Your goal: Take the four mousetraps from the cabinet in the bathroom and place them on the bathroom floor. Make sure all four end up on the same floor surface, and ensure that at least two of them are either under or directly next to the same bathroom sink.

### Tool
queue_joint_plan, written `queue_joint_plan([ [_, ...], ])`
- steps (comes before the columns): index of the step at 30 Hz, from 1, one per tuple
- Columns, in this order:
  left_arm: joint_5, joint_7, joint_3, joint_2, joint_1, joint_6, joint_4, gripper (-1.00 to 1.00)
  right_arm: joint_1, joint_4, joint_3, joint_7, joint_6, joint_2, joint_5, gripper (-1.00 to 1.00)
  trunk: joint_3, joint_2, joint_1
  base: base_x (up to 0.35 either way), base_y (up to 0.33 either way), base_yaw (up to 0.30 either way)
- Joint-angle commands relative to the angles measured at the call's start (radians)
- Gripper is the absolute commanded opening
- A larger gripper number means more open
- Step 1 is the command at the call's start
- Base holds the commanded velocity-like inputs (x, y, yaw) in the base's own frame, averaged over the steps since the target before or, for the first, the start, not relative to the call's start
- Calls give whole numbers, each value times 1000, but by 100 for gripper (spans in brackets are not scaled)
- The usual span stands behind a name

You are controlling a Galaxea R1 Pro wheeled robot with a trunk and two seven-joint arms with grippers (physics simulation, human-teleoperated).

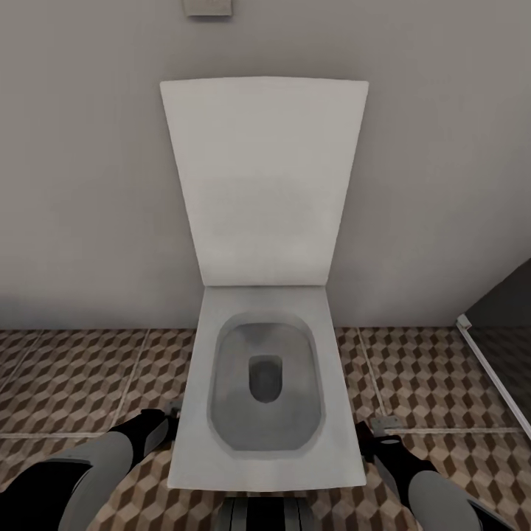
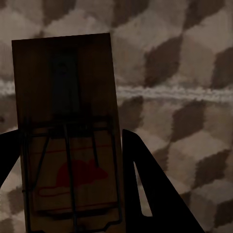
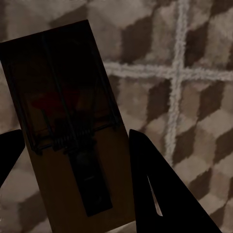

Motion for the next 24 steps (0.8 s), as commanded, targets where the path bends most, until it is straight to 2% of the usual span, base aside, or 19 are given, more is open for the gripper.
queue_joint_plan([
  [1, 6, 2, -7, 0, 0, 5, -2, -100, -1, 0, -3, -8, 4, 1, 7, -100, -1, 0, 0, 0, 0, 0],
  [5, 7, 0, -8, 4, 0, -15, 0, -100, -1, -1, -7, -17, 5, 8, 0, -100, -1, 0, 0, 0, 0, 0],
  [8, 9, 0, -8, 10, 0, -69, 5, -100, -2, -7, -10, -22, 4, 11, -4, -100, -1, 0, 0, 0, 0, 0],
  [11, 9, -5, -8, 12, 0, -95, 9, -100, -2, -16, -14, -35, 4, 12, -18, -100, -1, 0, 0, 0, 0, 0],
  [12, 7, -7, -9, 13, 0, -99, 10, -100, -2, -19, -15, -47, 5, 12, -65, -100, -1, 0, 0, 0, 0, 0],
  [14, 5, -8, -9, 13, 0, -100, 10, -100, -2, -19, -15, -56, 5, 13, -88, -100, -1, 0, 0, 0, 0, 0],
  [24, -2, -9, -11, 13, 0, -96, 8, -100, -2, -20, -14, -76, 3, 17, -113, -100, -1, 0, 0, 0, 0, 0],
])
